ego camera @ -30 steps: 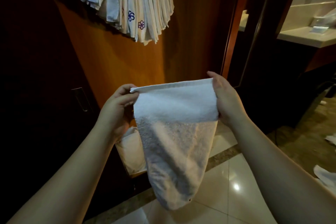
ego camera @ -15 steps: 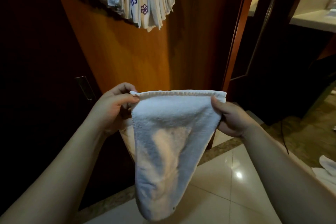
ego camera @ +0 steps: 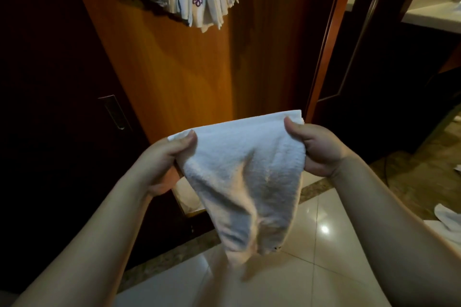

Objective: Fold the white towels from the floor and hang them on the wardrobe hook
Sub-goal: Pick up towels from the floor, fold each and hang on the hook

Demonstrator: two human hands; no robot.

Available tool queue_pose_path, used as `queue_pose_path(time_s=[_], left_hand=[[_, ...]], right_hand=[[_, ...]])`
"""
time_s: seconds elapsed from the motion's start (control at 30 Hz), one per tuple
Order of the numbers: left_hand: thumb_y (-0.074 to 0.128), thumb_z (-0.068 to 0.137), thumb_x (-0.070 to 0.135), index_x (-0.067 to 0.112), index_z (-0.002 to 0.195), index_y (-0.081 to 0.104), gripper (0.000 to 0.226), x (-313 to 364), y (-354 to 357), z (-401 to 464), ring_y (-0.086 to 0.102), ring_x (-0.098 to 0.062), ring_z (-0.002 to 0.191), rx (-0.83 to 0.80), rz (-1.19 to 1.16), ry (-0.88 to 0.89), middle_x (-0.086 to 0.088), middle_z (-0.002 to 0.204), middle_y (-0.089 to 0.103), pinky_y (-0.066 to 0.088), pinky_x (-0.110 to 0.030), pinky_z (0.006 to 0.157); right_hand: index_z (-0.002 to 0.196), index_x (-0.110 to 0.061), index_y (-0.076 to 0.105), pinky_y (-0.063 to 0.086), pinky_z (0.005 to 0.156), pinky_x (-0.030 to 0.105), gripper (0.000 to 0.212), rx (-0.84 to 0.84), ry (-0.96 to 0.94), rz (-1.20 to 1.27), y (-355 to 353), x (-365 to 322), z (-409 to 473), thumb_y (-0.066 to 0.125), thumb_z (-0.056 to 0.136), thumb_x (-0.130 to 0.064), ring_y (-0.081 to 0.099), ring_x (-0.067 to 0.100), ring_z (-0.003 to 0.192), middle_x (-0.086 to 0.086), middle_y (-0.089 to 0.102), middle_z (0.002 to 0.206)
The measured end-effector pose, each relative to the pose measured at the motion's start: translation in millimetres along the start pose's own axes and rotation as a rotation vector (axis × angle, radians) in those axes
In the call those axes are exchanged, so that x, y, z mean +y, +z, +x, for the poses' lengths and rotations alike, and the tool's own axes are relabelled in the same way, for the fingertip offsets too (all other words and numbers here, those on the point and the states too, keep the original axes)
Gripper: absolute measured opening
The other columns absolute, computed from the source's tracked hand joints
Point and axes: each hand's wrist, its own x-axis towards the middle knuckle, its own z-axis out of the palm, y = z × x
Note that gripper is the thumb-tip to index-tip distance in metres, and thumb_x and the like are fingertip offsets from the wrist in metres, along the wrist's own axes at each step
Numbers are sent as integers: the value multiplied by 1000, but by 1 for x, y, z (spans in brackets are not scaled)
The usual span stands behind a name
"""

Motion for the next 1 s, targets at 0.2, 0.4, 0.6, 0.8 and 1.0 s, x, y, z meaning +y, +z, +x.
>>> queue_pose_path(time_s=[0.2,0.4,0.6,0.8,1.0], left_hand=[[71,85,32,5,121,68,46,-8,7,16,69,-31,110,85,27,-31,-17,119,71,55,-40,91],[73,90,30,9,102,71,24,-33,39,24,75,-22,84,385,-19,-72,-11,98,77,59,-34,75],[53,101,45,30,92,69,23,-70,83,-5,67,-2,90,532,167,22,10,89,71,52,-24,79],[43,103,43,20,120,61,35,-77,115,-34,65,-3,93,445,360,99,4,103,68,52,-19,86],[51,102,38,37,100,62,11,-79,119,-33,64,13,81,373,244,140,17,88,69,49,-12,75]], right_hand=[[127,-7,67,55,96,42,59,111,17,-90,-19,10,6,75,80,-43,64,31,123,16,66,132],[91,-21,82,62,79,38,36,488,-94,-249,-4,47,5,64,88,-52,75,27,96,12,77,105],[107,-22,68,50,64,27,55,759,-67,-575,44,106,-14,32,102,-62,69,12,84,-2,71,86],[107,-49,56,44,63,2,27,531,-106,-473,66,126,-26,32,101,-61,61,-20,86,-36,67,87],[118,-53,54,41,73,-3,23,347,-170,-500,71,118,-25,39,102,-59,62,-15,99,-35,67,103]])
